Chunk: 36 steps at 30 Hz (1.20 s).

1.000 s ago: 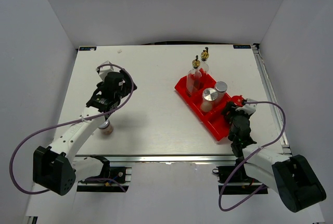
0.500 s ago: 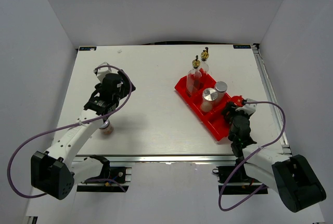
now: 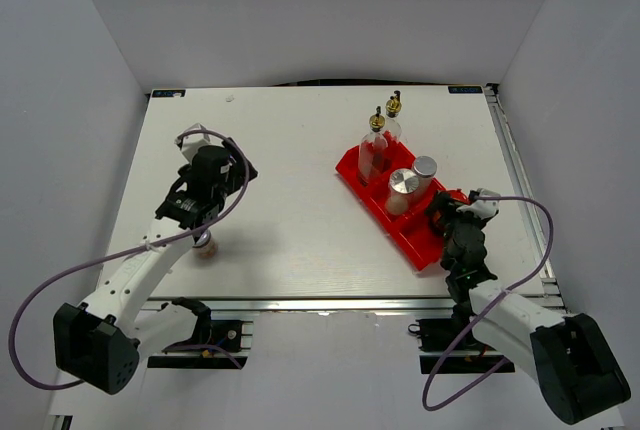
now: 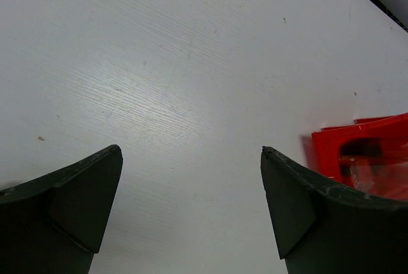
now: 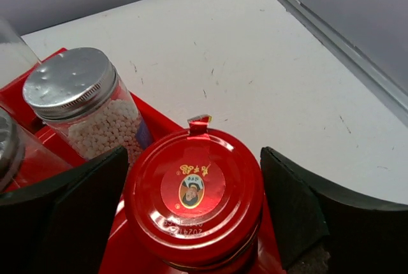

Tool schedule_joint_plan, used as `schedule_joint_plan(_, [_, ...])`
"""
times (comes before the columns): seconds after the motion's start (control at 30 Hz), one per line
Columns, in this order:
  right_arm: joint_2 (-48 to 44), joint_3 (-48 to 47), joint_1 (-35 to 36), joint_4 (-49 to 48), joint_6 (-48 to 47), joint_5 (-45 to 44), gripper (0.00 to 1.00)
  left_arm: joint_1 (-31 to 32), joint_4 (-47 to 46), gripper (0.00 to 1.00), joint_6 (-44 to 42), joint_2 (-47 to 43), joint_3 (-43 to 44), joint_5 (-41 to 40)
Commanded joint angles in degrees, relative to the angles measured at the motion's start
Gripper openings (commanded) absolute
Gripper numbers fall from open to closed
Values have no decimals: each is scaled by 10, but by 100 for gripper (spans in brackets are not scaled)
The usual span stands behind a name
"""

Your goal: Organize the condiment bottles

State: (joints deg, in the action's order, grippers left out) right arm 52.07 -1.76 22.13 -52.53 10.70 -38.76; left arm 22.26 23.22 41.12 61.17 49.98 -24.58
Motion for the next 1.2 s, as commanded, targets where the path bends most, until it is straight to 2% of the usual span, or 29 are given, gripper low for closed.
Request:
schedule_joint_plan(0.0, [-36,-36,-2,12,-22,5,89,-2,29,98,4,-25,5,-7])
schedule_joint_plan(0.17, [-101,-118,-2,147,-25,17,89,-2,76,98,20,-43,11,-26])
schedule_joint_plan(0.43, [-127,-225,-2,297,-46,27,89,-2,208,98,50,-44,42,-105])
schedule_joint_plan(0.5, [-125,-249,-2,311,-50,61,89,-3,243,98,59,-40,45,-130])
schedule_joint_plan(0.67, [-112,-292,-1,357,-60,115,89,-27,297,98,69,-28,22,-136])
schedule_joint_plan(0.77, [-122,-297,-1,369,-59,140,89,-47,286,98,71,-36,1,-133])
schedule_joint_plan(0.93, [-148,-288,-1,377,-59,146,89,-88,249,98,46,-34,-26,-84])
schedule_joint_plan(1.17, [-165,-280,-1,379,-59,139,90,-113,240,98,37,-12,-63,-60])
